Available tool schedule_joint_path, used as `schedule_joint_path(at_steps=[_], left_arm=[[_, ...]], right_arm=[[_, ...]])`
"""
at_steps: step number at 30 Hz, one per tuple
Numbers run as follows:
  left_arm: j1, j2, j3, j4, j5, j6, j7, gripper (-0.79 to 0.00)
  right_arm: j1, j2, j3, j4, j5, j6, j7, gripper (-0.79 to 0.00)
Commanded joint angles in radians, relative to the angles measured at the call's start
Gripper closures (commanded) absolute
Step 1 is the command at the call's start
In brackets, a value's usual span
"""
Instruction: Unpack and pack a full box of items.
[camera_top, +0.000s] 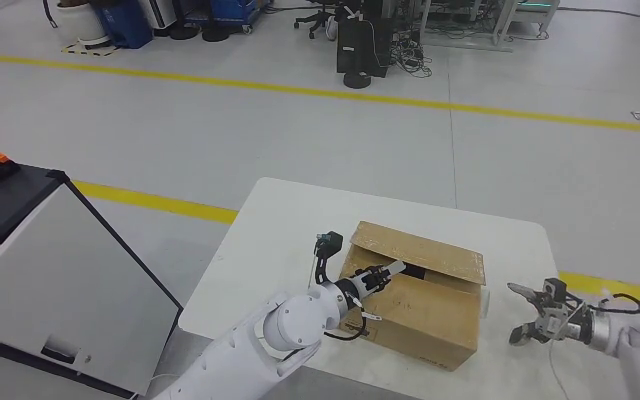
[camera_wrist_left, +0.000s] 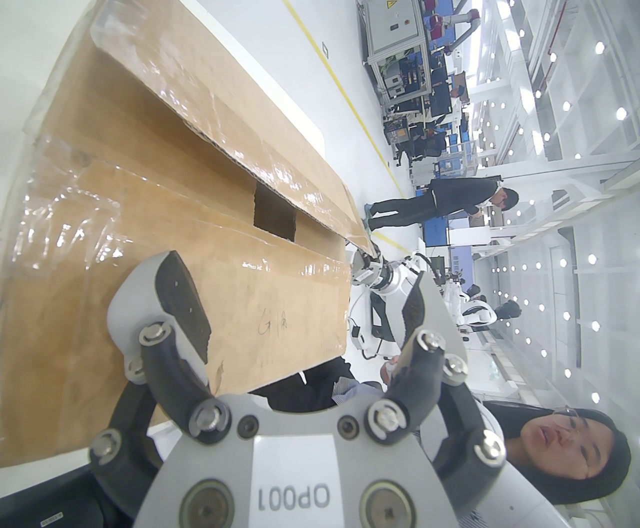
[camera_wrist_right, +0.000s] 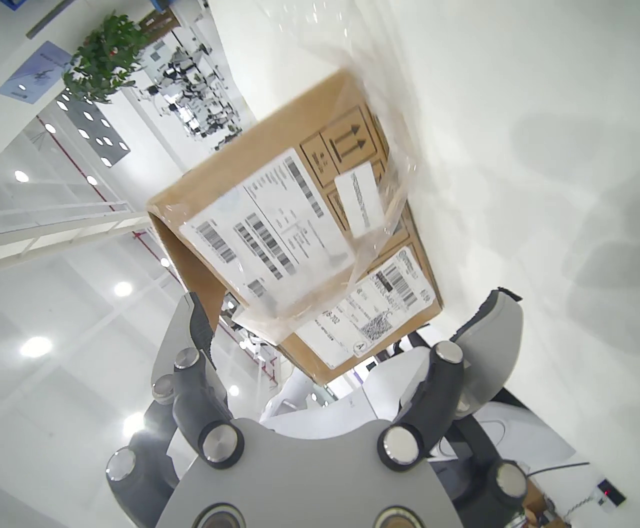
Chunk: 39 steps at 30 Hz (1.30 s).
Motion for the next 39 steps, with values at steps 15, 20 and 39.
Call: schedule_joint_path(at_steps=[15, 20, 39], left_arm=[[0.000, 0.000, 0.000, 0.000, 0.000, 0.000, 0.000, -0.785], [0.000, 0.000, 0.000, 0.000, 0.000, 0.000, 0.000, -0.785], [0.000, 0.000, 0.000, 0.000, 0.000, 0.000, 0.000, -0.785]], right_arm=[[-0.152, 0.035, -0.085, -0.227, 0.504, 0.279, -0.235, -0.785], [-0.192, 0.048, -0.061, -0.238, 0.530, 0.308, -0.264, -0.785], [-0.191, 0.009, -0.116, -0.207, 0.673, 0.365, -0.376, -0.785]])
